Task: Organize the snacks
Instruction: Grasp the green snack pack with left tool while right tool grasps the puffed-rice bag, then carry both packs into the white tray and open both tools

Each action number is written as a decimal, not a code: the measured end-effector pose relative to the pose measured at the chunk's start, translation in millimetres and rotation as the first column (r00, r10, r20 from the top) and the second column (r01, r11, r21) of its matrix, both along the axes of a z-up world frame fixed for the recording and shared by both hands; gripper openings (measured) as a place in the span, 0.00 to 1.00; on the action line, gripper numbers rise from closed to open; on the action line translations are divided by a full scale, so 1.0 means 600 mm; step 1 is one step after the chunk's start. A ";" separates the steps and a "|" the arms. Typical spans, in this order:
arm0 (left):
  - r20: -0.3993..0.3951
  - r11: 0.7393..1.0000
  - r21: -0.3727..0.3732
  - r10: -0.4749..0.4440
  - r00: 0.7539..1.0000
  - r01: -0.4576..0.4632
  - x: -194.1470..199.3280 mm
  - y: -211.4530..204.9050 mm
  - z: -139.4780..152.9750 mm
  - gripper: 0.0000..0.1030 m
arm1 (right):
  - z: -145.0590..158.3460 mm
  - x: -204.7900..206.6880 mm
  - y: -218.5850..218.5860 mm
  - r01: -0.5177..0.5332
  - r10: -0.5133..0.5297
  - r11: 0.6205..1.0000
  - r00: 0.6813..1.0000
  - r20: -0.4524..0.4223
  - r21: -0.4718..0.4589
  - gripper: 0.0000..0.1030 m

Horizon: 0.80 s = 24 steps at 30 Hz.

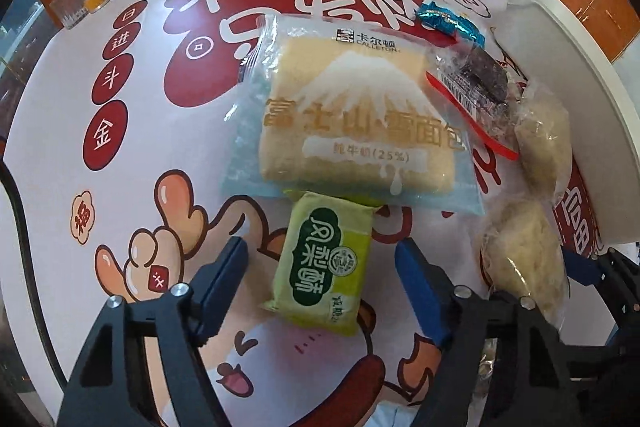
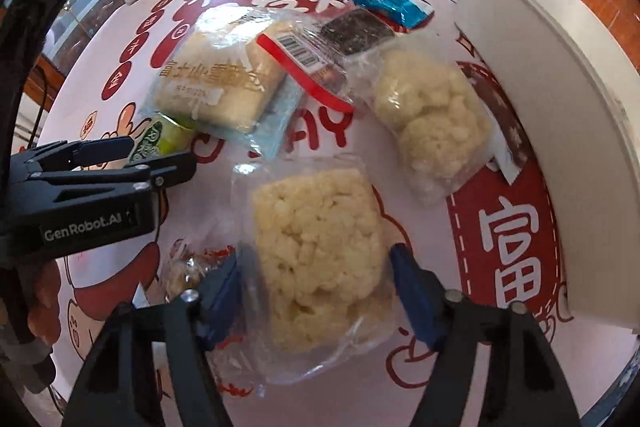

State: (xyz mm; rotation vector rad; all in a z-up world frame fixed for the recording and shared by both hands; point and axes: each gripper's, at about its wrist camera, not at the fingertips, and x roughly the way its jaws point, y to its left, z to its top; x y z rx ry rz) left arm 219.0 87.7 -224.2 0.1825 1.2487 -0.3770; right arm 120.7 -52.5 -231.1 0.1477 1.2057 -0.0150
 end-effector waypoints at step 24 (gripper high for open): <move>0.143 1.000 -0.029 -0.002 0.990 0.006 -0.095 -0.021 0.120 0.34 | 0.077 -0.077 -0.045 0.007 -0.015 0.998 0.990 0.138 0.056 0.56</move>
